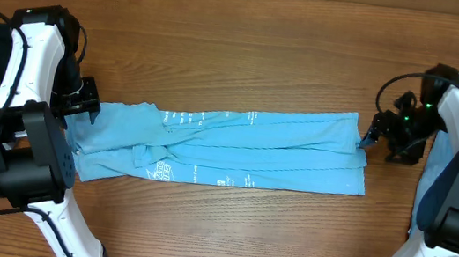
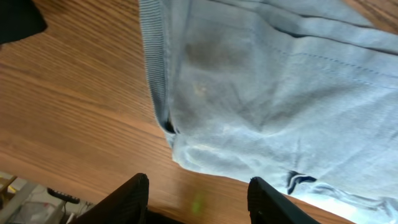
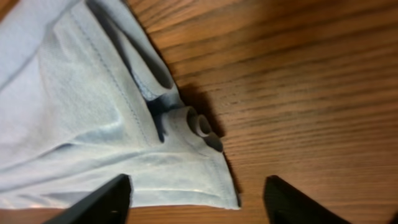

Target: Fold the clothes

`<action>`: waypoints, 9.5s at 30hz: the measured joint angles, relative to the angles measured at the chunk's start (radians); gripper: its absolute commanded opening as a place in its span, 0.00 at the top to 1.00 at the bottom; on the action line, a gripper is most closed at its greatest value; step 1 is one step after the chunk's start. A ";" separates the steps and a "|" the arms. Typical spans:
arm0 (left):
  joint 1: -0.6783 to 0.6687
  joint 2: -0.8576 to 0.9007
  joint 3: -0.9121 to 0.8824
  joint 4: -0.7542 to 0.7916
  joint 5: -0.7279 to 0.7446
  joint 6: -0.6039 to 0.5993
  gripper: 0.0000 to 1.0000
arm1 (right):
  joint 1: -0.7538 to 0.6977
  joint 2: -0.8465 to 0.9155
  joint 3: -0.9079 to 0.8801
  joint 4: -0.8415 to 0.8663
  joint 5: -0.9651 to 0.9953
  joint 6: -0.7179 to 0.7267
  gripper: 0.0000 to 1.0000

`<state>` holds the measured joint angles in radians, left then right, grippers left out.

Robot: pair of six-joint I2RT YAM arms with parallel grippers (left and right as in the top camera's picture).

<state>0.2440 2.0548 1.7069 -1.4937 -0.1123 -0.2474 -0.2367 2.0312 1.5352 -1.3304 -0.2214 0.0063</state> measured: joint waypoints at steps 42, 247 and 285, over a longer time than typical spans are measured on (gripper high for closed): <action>-0.015 -0.069 -0.001 0.037 0.107 0.049 0.51 | 0.199 -0.009 0.077 -0.014 0.106 0.158 0.96; -0.015 -0.069 -0.001 0.051 0.165 0.094 0.49 | 0.896 -0.208 -0.430 0.613 -0.382 0.113 0.48; -0.022 -0.119 -0.512 0.415 0.400 0.110 0.33 | 0.551 -0.343 -0.145 0.258 -0.040 0.101 0.47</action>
<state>0.2222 1.9358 1.1954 -1.0790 0.2874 -0.1375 0.3145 1.6878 1.3899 -1.0725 -0.2619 0.1078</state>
